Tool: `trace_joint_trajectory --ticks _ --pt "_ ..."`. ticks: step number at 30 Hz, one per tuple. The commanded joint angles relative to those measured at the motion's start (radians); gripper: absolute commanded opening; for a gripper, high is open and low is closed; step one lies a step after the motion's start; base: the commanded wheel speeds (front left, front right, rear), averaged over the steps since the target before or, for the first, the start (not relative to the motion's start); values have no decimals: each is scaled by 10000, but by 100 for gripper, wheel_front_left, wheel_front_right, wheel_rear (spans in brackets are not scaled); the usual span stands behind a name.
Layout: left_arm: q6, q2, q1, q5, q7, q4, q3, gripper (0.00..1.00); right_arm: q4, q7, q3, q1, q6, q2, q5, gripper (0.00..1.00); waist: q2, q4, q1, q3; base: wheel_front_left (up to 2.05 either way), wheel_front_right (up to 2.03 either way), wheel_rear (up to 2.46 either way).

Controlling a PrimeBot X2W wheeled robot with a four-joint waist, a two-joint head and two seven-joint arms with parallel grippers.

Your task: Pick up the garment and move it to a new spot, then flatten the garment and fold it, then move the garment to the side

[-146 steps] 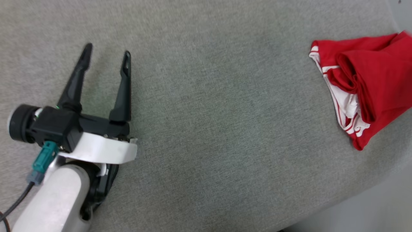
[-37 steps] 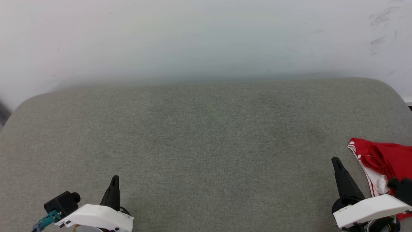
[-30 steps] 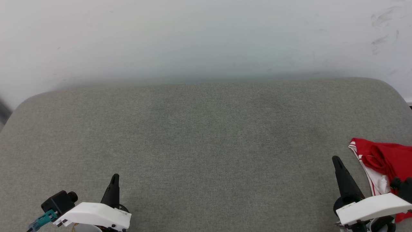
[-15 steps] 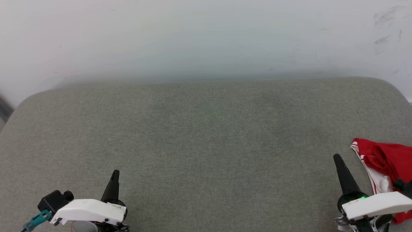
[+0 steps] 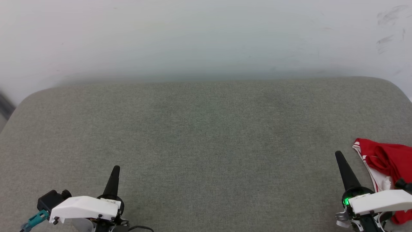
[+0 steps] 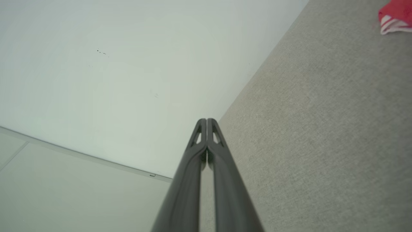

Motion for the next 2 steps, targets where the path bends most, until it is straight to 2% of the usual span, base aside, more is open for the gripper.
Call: trace_joint_trajectory --ticks 1,2 --pt "-80 7 -244 -161 38 -39 122 0 -18 10 -29 -255 2 -66 230 0 -1 5 0 3 0 0 0" --pt "-105 -17 -254 -234 70 -29 150 0 7 15 -35 -262 2 -65 327 0 -1 10 0 7 0 0 0"
